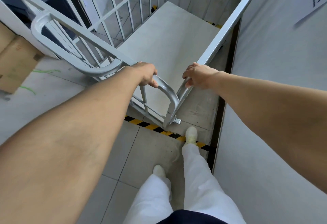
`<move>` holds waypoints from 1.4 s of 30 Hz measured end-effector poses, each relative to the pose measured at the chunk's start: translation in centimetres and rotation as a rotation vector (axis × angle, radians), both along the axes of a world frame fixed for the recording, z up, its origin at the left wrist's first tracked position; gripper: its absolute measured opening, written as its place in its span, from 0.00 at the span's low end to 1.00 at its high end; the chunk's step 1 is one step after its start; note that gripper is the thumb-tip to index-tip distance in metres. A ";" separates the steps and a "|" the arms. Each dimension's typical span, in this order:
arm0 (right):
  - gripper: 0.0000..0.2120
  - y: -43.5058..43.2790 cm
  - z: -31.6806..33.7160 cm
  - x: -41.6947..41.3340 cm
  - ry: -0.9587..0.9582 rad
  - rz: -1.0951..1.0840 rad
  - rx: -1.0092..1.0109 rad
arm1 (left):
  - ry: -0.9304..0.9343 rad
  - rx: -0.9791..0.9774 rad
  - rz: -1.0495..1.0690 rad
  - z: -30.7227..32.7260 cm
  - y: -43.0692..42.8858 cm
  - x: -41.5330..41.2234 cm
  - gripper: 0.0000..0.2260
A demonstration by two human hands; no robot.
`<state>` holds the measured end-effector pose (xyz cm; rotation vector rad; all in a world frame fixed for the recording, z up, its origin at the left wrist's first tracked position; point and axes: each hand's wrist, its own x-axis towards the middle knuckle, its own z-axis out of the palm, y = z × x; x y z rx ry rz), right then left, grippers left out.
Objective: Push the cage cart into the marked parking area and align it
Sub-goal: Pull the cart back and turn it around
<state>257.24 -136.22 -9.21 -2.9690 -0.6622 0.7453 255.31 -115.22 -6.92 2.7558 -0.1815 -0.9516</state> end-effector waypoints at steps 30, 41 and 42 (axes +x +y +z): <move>0.17 -2.6 -0.1 -0.3 -0.045 0.120 0.037 | -0.093 0.149 0.067 0.3 -3.7 -1.8 0.26; 0.16 -2.6 0.1 -0.5 -0.061 0.139 0.030 | -0.126 0.128 0.129 0.1 -4.2 -1.9 0.26; 0.16 -2.6 0.2 -0.5 -0.057 0.143 0.033 | -0.126 0.130 0.129 0.1 -4.1 -1.9 0.26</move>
